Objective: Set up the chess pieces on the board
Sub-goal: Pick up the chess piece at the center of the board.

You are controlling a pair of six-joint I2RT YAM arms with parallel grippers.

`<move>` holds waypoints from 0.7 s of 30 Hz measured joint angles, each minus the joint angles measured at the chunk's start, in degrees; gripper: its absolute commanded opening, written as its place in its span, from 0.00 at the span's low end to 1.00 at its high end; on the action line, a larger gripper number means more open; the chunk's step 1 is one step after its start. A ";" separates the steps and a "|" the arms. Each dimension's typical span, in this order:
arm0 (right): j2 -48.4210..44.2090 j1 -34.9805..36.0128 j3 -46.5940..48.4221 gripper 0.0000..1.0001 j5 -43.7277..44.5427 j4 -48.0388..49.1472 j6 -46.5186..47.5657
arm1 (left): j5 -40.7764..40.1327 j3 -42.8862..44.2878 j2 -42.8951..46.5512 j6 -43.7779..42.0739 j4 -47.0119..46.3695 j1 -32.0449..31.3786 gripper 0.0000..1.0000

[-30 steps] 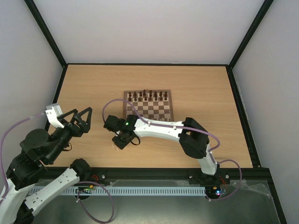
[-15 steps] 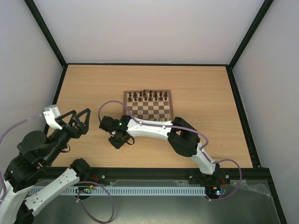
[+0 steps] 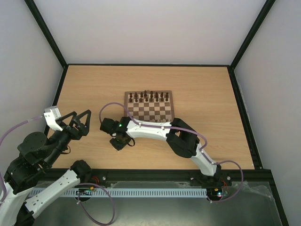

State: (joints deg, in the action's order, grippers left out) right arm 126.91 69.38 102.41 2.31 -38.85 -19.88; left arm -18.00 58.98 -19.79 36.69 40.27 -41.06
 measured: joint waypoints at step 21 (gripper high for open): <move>0.09 -2.27 0.20 0.09 0.79 -0.28 0.48 | -0.02 0.00 0.00 0.00 0.00 0.00 1.00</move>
State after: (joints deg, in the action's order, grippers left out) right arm 127.00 67.11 102.61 3.09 -39.13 -19.40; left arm -18.02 58.98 -19.79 36.69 40.27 -41.06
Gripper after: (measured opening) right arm 0.102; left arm 0.994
